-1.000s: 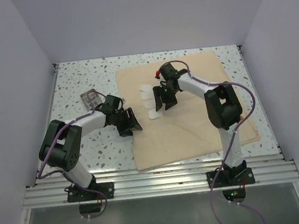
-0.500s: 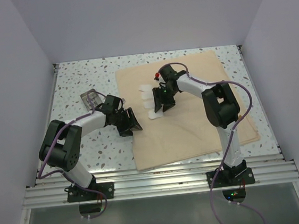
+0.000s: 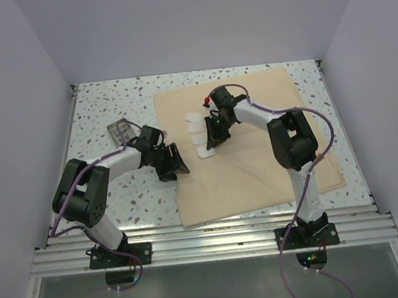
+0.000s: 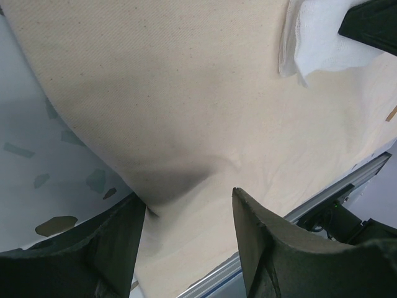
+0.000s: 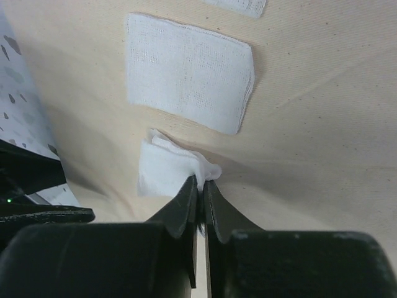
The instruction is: Prepare the surgical pack
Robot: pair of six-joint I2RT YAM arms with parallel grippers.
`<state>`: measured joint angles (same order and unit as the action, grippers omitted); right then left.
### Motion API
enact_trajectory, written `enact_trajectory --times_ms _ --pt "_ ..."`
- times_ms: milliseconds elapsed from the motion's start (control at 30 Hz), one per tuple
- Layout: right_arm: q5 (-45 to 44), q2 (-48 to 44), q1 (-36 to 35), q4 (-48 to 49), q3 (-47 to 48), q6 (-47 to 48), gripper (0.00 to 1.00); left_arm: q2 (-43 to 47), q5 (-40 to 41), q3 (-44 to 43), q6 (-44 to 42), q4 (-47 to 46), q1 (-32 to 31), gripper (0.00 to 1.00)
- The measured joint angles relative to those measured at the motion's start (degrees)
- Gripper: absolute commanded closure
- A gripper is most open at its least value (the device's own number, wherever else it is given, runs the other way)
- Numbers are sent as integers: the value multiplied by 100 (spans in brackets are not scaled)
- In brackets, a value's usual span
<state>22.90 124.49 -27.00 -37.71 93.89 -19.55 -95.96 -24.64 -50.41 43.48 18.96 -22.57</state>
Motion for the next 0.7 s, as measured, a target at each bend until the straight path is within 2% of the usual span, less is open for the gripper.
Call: enact_trajectory --times_ms 133,333,400,533,700 --pt "66 0 9 -92 83 -33 100 7 -9 -55 -94 52 -2 27" --pt "455 -396 105 -516 188 146 100 645 -61 -267 -597 199 -2 21" --pt "688 -859 133 -588 90 236 100 1043 -181 -522 -887 111 -2 17" --pt "1176 -2041 127 -605 -426 413 100 1663 -632 -861 -1316 -282 -2 16" --pt "1862 -3211 -142 -605 -1099 686 100 1928 -1272 -905 -1574 -658 -7 14"
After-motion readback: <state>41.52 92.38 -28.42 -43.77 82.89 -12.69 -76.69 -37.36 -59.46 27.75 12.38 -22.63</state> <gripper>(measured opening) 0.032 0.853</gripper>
